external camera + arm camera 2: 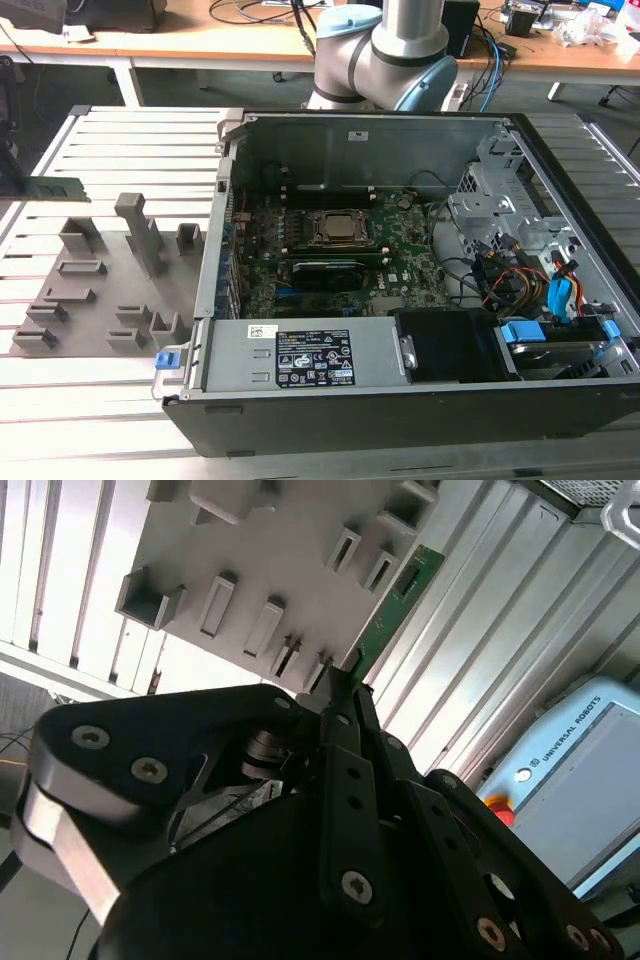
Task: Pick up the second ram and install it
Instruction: 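Pick up the second ram and move it above second insertion slot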
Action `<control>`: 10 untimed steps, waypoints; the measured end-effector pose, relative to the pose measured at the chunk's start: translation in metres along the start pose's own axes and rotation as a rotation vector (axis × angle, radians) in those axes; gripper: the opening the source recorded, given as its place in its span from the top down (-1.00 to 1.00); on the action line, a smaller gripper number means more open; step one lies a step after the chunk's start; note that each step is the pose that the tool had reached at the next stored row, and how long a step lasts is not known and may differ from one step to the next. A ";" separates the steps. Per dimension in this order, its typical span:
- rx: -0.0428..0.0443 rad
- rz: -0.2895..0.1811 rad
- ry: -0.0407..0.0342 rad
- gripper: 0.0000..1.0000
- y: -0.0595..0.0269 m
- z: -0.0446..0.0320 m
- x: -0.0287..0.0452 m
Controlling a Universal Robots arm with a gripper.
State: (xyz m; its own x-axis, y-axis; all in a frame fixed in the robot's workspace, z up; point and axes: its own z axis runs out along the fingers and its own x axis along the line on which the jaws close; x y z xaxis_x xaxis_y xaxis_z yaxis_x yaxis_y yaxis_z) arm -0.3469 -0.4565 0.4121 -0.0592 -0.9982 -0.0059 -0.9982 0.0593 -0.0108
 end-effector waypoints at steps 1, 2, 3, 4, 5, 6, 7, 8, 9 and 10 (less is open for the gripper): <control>0.0001 0.000 0.0001 0.73 -0.0093 0.0002 -0.0006; 0.0002 0.000 0.0003 0.73 -0.0160 0.0003 -0.0009; 0.0001 0.000 0.0006 0.73 -0.0242 0.0004 -0.0014; 0.0001 0.000 0.0009 0.73 -0.0346 0.0005 -0.0021; 0.0002 0.000 0.0013 0.73 -0.0430 0.0006 -0.0026; 0.0003 0.000 0.0016 0.73 -0.0509 0.0007 -0.0031; 0.0003 0.000 0.0020 0.73 -0.0579 0.0008 -0.0036; 0.0002 0.000 0.0024 0.73 -0.0653 0.0009 -0.0040; 0.0003 0.000 0.0026 0.73 -0.0725 0.0010 -0.0045; 0.0003 0.000 0.0026 0.73 -0.0780 0.0011 -0.0049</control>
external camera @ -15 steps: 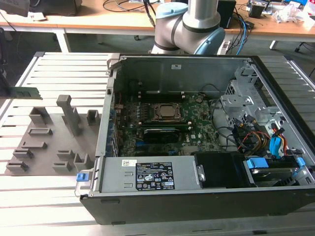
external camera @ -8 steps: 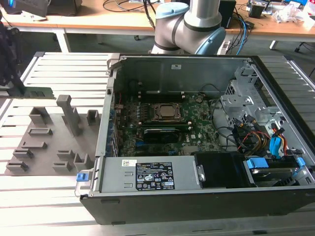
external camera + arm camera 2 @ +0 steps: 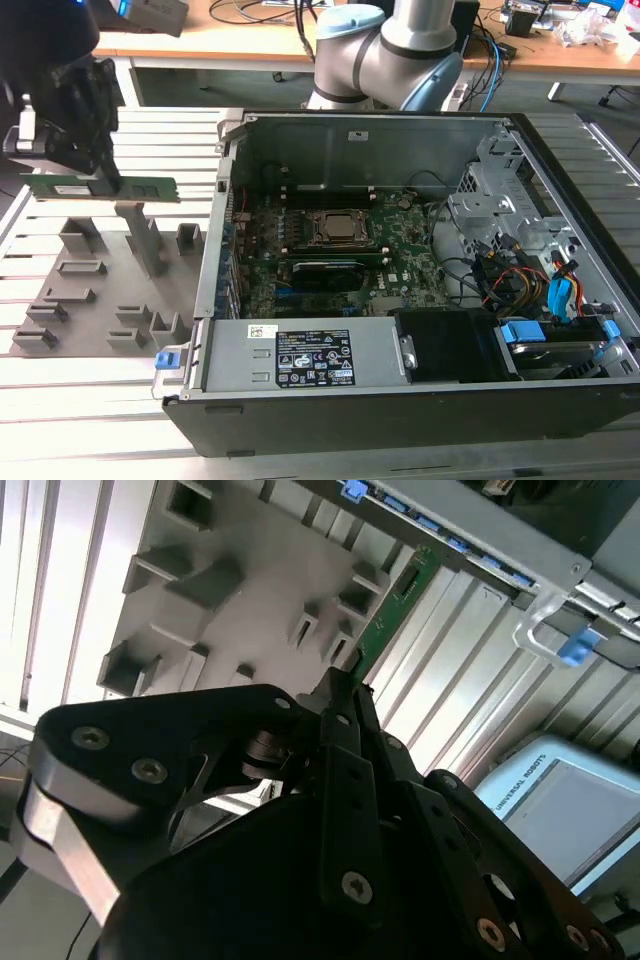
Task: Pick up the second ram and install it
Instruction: 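Pick up the second ram and move it above second insertion slot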
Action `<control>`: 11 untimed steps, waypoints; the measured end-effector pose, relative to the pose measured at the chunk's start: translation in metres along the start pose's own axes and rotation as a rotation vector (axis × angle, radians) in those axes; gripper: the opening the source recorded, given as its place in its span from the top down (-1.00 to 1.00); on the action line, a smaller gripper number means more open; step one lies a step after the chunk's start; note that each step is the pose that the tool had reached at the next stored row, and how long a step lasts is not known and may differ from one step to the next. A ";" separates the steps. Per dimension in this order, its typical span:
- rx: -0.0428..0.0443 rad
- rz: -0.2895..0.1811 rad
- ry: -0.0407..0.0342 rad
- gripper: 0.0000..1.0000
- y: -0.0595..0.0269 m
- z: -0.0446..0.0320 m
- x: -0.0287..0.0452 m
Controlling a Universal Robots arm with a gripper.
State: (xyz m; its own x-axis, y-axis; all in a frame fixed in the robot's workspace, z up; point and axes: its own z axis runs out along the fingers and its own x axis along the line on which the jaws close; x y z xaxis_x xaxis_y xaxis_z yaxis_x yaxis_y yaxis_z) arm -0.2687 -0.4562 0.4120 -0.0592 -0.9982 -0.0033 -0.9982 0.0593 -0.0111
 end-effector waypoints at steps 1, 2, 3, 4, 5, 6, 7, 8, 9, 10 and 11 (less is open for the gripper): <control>-0.0001 0.000 0.0001 0.73 -0.0037 0.0000 -0.0003; 0.0000 0.000 0.0002 0.73 -0.0068 0.0001 -0.0005; 0.0000 0.000 0.0003 0.73 -0.0131 0.0001 -0.0008; 0.0000 0.000 0.0004 0.73 -0.0219 0.0002 -0.0014; -0.0001 0.000 0.0006 0.73 -0.0274 0.0002 -0.0018; 0.0000 0.000 0.0006 0.73 -0.0323 0.0004 -0.0021; 0.0001 0.000 0.0007 0.73 -0.0401 0.0005 -0.0026; 0.0000 0.000 0.0009 0.73 -0.0458 0.0005 -0.0030; 0.0000 0.000 0.0009 0.73 -0.0501 0.0005 -0.0033; 0.0000 0.000 0.0011 0.73 -0.0534 0.0006 -0.0035; 0.0000 0.000 0.0010 0.73 -0.0562 0.0006 -0.0037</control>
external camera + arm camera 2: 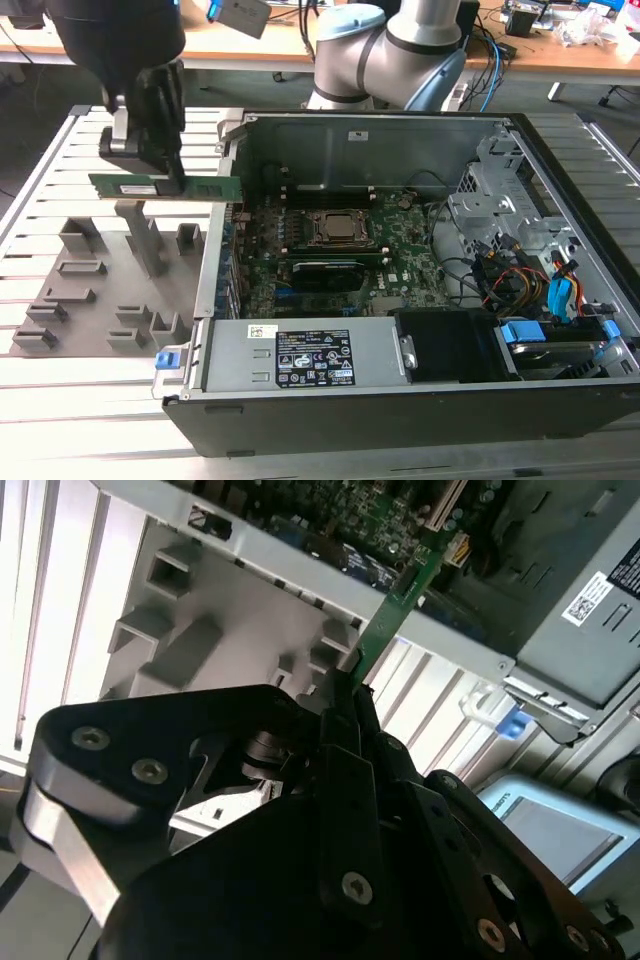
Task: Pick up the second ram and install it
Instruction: 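Pick up the second ram and move it above second insertion slot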
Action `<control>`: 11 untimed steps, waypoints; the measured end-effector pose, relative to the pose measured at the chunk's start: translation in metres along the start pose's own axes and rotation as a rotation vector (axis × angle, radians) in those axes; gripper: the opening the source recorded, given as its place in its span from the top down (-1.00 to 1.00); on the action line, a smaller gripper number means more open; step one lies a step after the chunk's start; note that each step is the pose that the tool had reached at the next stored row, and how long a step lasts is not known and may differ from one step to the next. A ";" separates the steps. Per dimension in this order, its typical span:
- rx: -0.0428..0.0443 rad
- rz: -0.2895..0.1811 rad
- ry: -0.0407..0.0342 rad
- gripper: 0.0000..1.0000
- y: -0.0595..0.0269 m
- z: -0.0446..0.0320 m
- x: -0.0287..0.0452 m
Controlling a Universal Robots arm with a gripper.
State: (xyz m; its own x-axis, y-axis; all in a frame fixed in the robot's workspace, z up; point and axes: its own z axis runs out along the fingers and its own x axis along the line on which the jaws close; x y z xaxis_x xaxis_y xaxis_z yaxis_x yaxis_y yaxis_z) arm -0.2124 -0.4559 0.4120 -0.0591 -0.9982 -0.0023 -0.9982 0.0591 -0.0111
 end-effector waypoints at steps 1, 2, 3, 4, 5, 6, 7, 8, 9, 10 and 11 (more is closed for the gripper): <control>-0.0001 0.000 0.0002 0.73 -0.0035 0.0000 -0.0002; 0.0000 0.000 0.0003 0.73 -0.0064 0.0000 -0.0005; 0.0000 0.000 0.0004 0.73 -0.0096 0.0001 -0.0007; 0.0000 0.000 0.0004 0.73 -0.0137 0.0002 -0.0010; 0.0000 0.000 0.0006 0.73 -0.0161 0.0001 -0.0011; 0.0000 0.000 0.0006 0.73 -0.0209 0.0002 -0.0014; 0.0000 0.000 0.0009 0.73 -0.0263 0.0003 -0.0018; 0.0000 0.000 0.0011 0.73 -0.0313 0.0003 -0.0022; 0.0000 0.000 0.0011 0.73 -0.0345 0.0003 -0.0024; 0.0001 0.000 0.0013 0.73 -0.0395 0.0004 -0.0027; 0.0001 0.000 0.0014 0.73 -0.0456 0.0005 -0.0031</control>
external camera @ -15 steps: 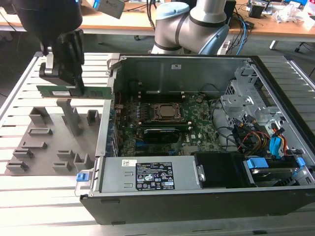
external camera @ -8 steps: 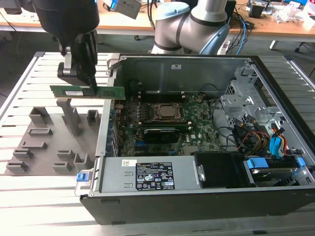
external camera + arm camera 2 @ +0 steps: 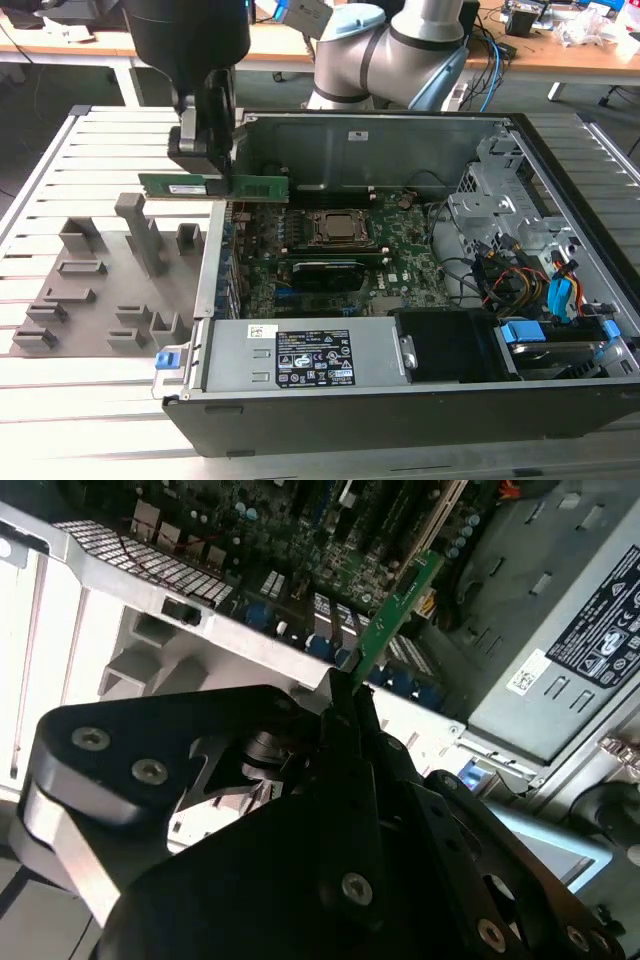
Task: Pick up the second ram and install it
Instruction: 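Pick up the second ram and move it above second insertion slot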
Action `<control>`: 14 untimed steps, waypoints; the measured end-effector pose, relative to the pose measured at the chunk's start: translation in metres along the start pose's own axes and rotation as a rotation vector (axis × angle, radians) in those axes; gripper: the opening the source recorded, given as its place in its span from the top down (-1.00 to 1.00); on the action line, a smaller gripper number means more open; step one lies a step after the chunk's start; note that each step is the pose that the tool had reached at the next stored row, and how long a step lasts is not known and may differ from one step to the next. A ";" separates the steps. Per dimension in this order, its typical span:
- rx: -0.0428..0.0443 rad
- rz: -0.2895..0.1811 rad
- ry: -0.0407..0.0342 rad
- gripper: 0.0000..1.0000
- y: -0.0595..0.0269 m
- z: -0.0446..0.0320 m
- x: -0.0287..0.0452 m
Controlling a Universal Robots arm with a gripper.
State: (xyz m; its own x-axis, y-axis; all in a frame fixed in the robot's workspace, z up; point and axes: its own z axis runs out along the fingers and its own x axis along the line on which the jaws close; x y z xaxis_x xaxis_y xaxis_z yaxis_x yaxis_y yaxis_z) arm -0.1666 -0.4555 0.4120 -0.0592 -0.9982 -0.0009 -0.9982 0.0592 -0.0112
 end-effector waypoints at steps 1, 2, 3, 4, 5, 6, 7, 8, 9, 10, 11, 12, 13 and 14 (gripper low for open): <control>-0.0001 0.000 0.0001 0.73 -0.0061 0.0000 -0.0004; 0.0000 0.000 0.0002 0.73 -0.0103 0.0001 -0.0007; -0.0001 0.000 0.0002 0.73 -0.0133 0.0001 -0.0009; 0.0000 0.000 0.0004 0.73 -0.0178 0.0002 -0.0012; 0.0000 0.000 0.0006 0.73 -0.0237 0.0002 -0.0017; 0.0000 0.000 0.0008 0.73 -0.0291 0.0003 -0.0020; 0.0000 0.000 0.0011 0.73 -0.0365 0.0004 -0.0026; 0.0000 0.000 0.0016 0.73 -0.0467 0.0005 -0.0033; 0.0000 0.000 0.0018 0.73 -0.0529 0.0006 -0.0038; 0.0000 0.000 0.0019 0.73 -0.0582 0.0007 -0.0042; 0.0000 0.000 0.0020 0.73 -0.0617 0.0007 -0.0045; -0.0001 0.000 0.0023 0.73 -0.0691 0.0007 -0.0050; 0.0000 0.000 0.0024 0.73 -0.0763 0.0008 -0.0055; 0.0000 0.000 0.0025 0.73 -0.0848 0.0009 -0.0061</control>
State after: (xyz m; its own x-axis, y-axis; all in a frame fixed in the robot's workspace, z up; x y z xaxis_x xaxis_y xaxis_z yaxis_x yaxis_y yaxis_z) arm -0.0817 -0.4544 0.4120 -0.0592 -0.9982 0.0016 -0.9982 0.0592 -0.0112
